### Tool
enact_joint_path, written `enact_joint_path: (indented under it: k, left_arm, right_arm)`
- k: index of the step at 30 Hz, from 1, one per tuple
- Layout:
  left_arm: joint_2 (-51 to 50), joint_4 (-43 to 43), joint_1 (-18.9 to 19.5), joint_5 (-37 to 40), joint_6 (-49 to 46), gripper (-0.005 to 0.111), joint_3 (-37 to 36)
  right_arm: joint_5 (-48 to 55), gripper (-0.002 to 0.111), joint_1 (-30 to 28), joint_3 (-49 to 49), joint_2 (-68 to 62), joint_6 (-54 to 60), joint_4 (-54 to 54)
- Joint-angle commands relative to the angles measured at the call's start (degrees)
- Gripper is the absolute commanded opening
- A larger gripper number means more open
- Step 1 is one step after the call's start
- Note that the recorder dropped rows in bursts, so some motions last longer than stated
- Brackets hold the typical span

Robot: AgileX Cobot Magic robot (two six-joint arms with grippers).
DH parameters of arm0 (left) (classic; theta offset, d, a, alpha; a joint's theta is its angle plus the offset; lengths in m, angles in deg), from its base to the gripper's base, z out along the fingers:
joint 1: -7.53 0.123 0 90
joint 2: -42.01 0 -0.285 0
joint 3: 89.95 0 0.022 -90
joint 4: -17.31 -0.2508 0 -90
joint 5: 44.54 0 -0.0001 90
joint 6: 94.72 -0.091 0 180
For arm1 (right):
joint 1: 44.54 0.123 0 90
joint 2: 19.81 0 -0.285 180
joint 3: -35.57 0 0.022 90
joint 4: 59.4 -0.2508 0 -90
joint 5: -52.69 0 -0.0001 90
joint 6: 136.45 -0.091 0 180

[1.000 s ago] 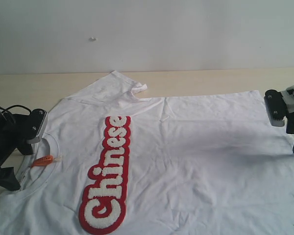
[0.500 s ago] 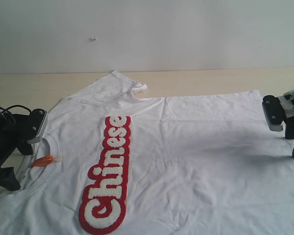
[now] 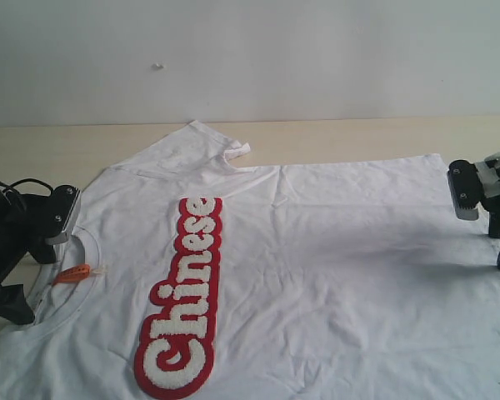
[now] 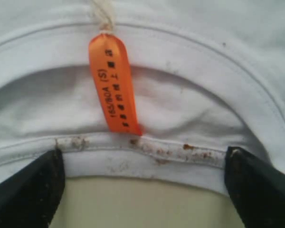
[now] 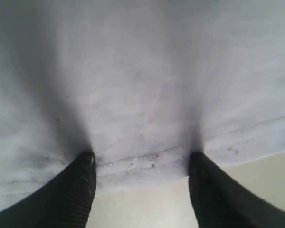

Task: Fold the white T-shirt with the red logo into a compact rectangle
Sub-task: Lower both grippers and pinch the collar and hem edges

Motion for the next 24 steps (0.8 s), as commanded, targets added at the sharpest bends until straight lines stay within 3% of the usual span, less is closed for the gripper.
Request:
enact_joint_path:
  k: [1,13,24]
  left_arm:
    - [-0.47,0.85,0.17,-0.83,-0.13,0.088,0.01]
    - [-4.83,0.27,0.17,-1.69,-0.35,0.088,-0.10]
    - [0.37,0.44,0.17,-1.79,-0.74,0.088,-0.10]
  right_arm:
    - [0.77,0.057,-0.24,0.38,-0.87,-0.48,0.20]
    - [0.46,0.057,-0.24,0.38,-0.87,-0.48,1.24]
    - [0.26,0.057,-0.24,0.38,-0.87,-0.48,1.24]
